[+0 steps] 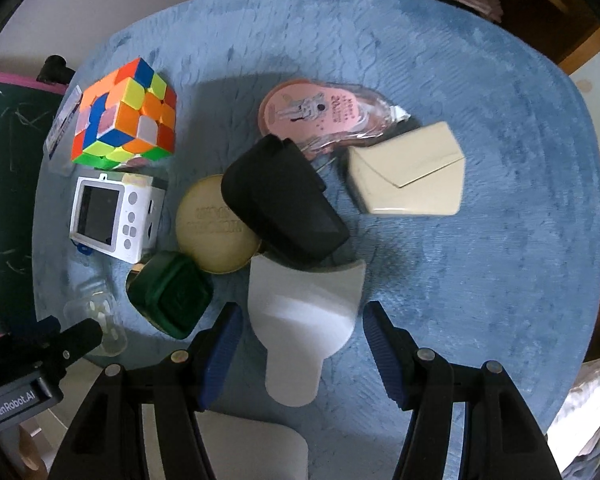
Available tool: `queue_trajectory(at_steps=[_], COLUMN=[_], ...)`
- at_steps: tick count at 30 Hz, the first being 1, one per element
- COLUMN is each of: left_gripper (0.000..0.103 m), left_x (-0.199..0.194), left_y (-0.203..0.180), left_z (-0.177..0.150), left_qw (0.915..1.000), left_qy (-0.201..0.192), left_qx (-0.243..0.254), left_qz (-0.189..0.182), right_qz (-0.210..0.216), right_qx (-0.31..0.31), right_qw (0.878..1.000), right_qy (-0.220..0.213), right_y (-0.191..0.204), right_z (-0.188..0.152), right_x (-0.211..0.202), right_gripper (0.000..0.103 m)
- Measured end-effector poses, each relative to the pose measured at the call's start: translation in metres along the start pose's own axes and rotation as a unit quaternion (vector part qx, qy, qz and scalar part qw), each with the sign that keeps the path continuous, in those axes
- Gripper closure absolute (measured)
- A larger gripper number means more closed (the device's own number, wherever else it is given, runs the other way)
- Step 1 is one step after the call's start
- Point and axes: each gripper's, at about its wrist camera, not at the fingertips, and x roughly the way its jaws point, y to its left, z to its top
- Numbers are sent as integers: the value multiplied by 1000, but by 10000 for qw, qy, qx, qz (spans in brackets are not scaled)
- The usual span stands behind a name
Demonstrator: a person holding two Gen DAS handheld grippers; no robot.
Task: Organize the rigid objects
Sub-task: 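Grasp the clear plastic box with the left tool while the right tool grasps the white plastic scoop, then carry the clear box with the left tool while the right tool carries the scoop over the tray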
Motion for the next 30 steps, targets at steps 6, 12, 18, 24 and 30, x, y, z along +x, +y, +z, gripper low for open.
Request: queue_trajectory(at_steps=[6, 12, 18, 24, 30], left_gripper=[16, 17, 18, 18, 36], left_x=[15, 25, 40, 55, 47], left_y=[4, 4, 0, 0, -5], left_z=[2, 1, 2, 3, 4], left_qw=[9997, 9993, 9990, 9986, 9989], left_qy=[198, 307, 387, 416, 376], left_qx=[-76, -168, -181, -255, -239], left_qz=[93, 101, 160, 189, 123], right_qz=[-7, -41, -108, -251, -331], right_qx=[54, 41, 69, 26, 56], right_qw=[10000, 10000, 9999, 9997, 9994], right_qy=[29, 19, 15, -9, -51], right_y=[-1, -4, -1, 12, 17], right_z=[-2, -4, 6, 7, 4], right_x=[7, 10, 14, 22, 23], right_gripper=[40, 40, 40, 40, 48])
